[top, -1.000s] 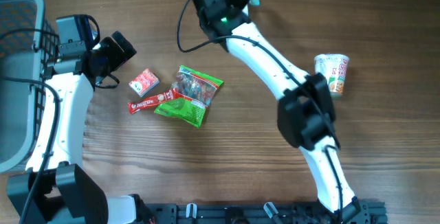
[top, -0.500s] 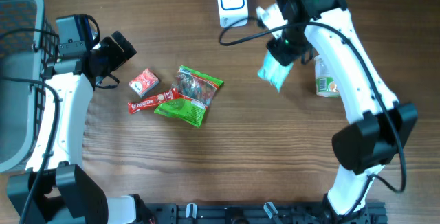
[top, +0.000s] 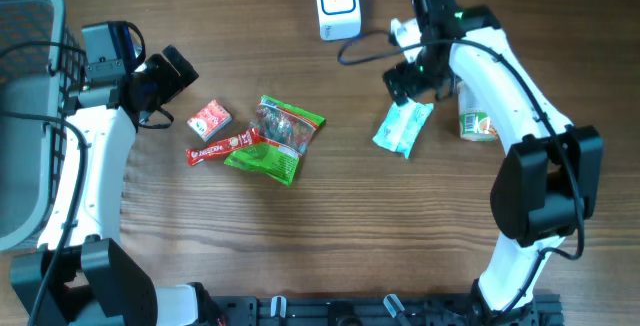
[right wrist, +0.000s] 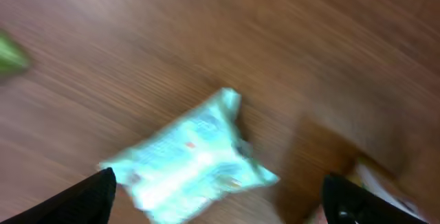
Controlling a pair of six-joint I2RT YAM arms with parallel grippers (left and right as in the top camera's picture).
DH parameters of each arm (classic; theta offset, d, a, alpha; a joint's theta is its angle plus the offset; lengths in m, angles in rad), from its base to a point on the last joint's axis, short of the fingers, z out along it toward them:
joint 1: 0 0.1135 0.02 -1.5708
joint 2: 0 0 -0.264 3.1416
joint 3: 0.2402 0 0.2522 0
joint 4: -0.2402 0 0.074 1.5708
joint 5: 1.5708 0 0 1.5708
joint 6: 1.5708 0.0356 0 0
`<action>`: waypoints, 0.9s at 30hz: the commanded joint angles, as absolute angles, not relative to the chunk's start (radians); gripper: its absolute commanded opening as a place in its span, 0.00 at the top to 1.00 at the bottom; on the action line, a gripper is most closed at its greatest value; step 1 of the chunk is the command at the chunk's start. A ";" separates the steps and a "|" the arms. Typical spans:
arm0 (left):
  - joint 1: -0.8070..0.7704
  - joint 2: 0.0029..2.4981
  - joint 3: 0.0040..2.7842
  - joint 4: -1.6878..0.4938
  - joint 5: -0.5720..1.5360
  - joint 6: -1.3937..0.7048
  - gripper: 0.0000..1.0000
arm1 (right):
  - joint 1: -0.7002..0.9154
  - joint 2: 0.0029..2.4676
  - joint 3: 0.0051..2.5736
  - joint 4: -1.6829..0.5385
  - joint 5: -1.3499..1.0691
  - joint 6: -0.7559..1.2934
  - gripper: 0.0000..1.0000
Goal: Scan the item barcode
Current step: 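Lower the mint pack onto the table beside the cup noodles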
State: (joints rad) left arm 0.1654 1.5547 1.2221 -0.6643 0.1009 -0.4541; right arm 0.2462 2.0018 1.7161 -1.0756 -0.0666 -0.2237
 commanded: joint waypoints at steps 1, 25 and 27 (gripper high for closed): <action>0.168 1.556 1.224 -0.662 0.091 -0.453 0.00 | 0.269 1.993 1.739 -1.119 -0.383 -0.090 0.05; 0.168 1.556 1.224 -0.662 0.092 -0.453 0.00 | 0.326 1.999 1.377 -0.935 0.131 0.264 0.94; 0.168 1.556 1.224 -0.662 0.092 -0.453 0.00 | 0.326 1.999 1.377 -0.945 0.185 0.265 0.93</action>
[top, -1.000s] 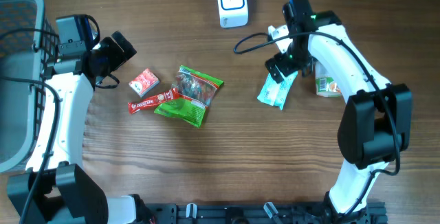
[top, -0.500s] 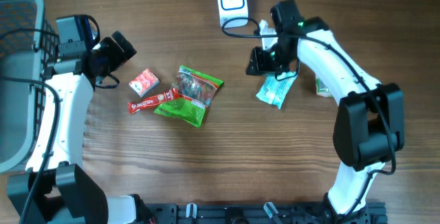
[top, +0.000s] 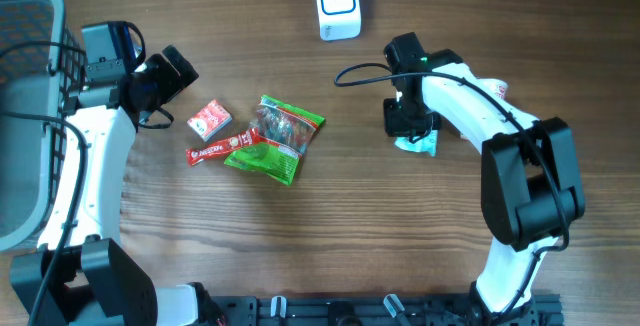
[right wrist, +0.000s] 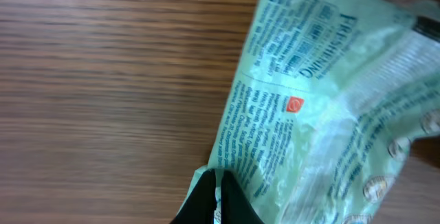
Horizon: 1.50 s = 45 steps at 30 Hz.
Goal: Scan the item barcode
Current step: 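Lower the mint pack onto the table beside the cup noodles, then open the right gripper and lift it off the mint pack, then move the right gripper to the green snack bag and grasp it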
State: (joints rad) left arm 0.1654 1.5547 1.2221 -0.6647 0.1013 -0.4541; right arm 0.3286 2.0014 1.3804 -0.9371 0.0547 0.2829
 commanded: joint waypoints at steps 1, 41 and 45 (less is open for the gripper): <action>0.168 1.556 1.224 -0.662 0.092 -0.453 0.00 | 0.326 1.999 1.377 -0.939 0.191 0.264 0.92; 0.168 1.556 1.224 -0.662 0.092 -0.453 0.00 | 0.369 1.973 1.451 -0.777 -0.654 0.109 0.24; 0.168 1.556 1.224 -0.662 0.092 -0.453 0.00 | 0.500 1.973 1.451 -0.736 -0.547 0.138 0.22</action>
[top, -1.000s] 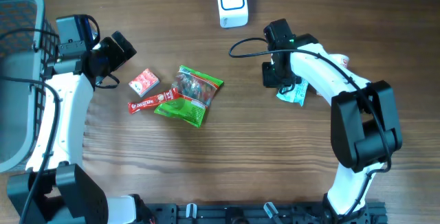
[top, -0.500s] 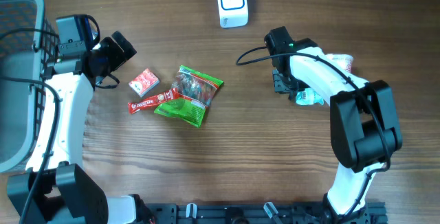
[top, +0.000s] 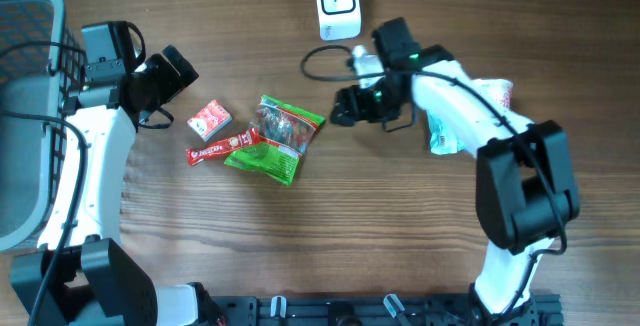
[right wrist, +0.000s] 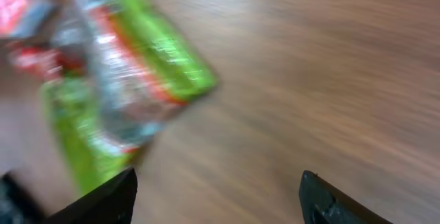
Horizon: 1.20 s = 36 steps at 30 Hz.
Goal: Scan the item barcode
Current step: 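Move the right gripper to the green snack bag and grasp it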
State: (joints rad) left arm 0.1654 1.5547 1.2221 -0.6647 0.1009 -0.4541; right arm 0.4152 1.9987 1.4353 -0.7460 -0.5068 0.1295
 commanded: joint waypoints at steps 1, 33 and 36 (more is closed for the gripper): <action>0.168 1.556 1.224 -0.662 0.092 -0.453 0.00 | 0.547 1.973 1.451 -0.728 -0.492 0.171 0.22; 0.168 1.556 1.224 -0.662 0.092 -0.453 0.00 | 0.892 1.973 1.221 -0.470 -0.060 1.286 0.96; 0.168 1.556 1.224 -0.662 0.092 -0.453 0.00 | 0.845 1.945 1.225 -0.514 -0.089 0.901 0.96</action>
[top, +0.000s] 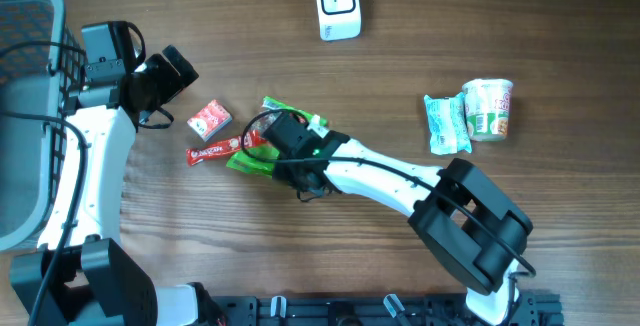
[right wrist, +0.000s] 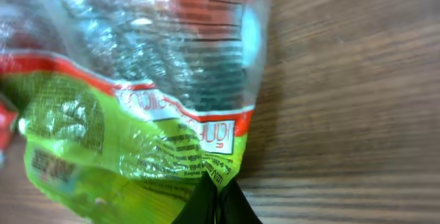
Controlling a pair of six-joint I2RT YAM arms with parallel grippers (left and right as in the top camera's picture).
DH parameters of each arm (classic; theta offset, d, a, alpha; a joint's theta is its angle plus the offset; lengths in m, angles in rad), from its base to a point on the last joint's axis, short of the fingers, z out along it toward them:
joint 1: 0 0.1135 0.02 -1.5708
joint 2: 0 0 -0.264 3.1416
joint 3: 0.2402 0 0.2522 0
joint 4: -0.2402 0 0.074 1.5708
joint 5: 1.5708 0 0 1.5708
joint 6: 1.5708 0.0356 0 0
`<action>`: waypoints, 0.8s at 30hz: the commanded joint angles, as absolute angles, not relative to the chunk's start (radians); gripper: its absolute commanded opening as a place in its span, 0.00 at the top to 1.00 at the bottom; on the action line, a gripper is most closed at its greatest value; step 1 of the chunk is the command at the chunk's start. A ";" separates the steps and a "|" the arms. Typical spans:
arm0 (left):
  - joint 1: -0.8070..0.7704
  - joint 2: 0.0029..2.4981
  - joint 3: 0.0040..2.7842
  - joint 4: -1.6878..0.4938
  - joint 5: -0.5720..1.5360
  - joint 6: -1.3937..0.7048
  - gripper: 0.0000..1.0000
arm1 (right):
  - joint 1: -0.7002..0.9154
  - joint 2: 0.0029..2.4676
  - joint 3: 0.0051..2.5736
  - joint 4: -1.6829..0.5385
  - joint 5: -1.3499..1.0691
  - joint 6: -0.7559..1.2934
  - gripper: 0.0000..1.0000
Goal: Scan the item barcode
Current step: 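Move the right gripper to the green snack bag and grasp it, then pull the green snack bag rightward out of the pile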
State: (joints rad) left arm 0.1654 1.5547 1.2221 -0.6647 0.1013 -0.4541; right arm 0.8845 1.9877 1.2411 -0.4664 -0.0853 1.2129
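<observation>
A green snack bag (top: 248,160) with a clear window and red band lies left of the table's middle. My right gripper (top: 279,139) is down on it. In the right wrist view the bag (right wrist: 137,114) fills the frame, and the right gripper (right wrist: 218,187) is shut on its lower crimped edge. The white barcode scanner (top: 337,4) stands at the far edge, well away from the bag. My left gripper (top: 176,70) hovers off to the upper left of the snacks, holding nothing that shows; its jaws cannot be made out.
A small red packet (top: 210,119) and a red bar (top: 213,150) lie just left of the bag. A teal wipes pack (top: 446,124) and a cup (top: 487,109) sit together at the right. A grey basket (top: 22,116) occupies the left edge.
My right gripper was open above the wood just right of the green bag. Now it has reached further left and is shut on the bag's edge. The left arm has not moved.
My right gripper was open over the teal wipes pack, then shut on it. Later the pack lay beside the cup at the right and the gripper, open, was near the green bag. Now it grips that bag.
</observation>
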 commanded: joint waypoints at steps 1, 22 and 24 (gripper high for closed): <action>0.168 1.556 1.224 -0.662 0.092 -0.453 0.00 | 0.821 1.921 1.225 -0.558 -0.094 0.812 0.96; 0.168 1.556 1.224 -0.662 0.092 -0.453 0.00 | 0.539 1.812 1.396 -0.871 -0.122 0.218 0.25; 0.168 1.556 1.224 -0.662 0.092 -0.453 0.00 | 0.539 1.813 1.394 -0.903 -0.159 0.283 0.24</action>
